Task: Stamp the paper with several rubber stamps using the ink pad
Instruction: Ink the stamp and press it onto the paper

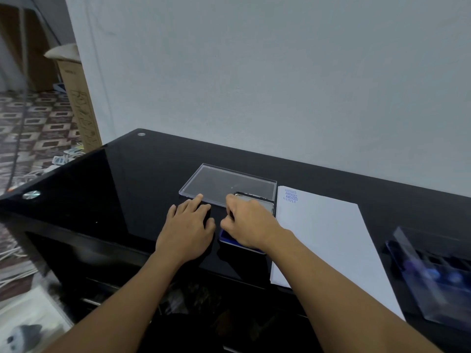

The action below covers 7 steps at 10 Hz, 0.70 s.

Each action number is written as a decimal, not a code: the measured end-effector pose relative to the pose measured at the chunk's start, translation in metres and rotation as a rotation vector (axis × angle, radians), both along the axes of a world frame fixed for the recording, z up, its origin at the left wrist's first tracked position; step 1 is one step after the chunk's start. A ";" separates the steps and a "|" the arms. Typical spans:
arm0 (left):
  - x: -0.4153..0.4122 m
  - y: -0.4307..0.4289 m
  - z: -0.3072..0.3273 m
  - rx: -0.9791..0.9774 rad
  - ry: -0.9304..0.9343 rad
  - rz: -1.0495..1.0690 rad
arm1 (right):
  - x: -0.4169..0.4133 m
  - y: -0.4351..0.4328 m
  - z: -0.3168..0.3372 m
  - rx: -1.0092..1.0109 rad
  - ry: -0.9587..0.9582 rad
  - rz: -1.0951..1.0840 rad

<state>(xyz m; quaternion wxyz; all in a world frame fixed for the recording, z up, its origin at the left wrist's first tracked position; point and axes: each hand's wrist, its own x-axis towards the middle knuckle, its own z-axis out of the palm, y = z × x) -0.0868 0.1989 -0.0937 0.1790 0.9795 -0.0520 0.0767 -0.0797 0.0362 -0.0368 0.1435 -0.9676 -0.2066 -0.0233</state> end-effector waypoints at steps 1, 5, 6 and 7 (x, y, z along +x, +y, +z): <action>0.000 0.001 -0.001 0.000 0.000 -0.003 | 0.001 0.001 0.001 -0.021 -0.011 0.001; -0.001 0.000 0.000 0.003 -0.005 0.002 | -0.001 0.000 0.000 -0.011 -0.011 0.005; -0.001 0.000 0.000 -0.001 -0.004 0.000 | -0.001 0.001 0.000 -0.011 -0.010 -0.002; -0.001 0.001 -0.001 -0.004 -0.007 0.001 | 0.000 0.002 0.000 -0.024 -0.014 -0.001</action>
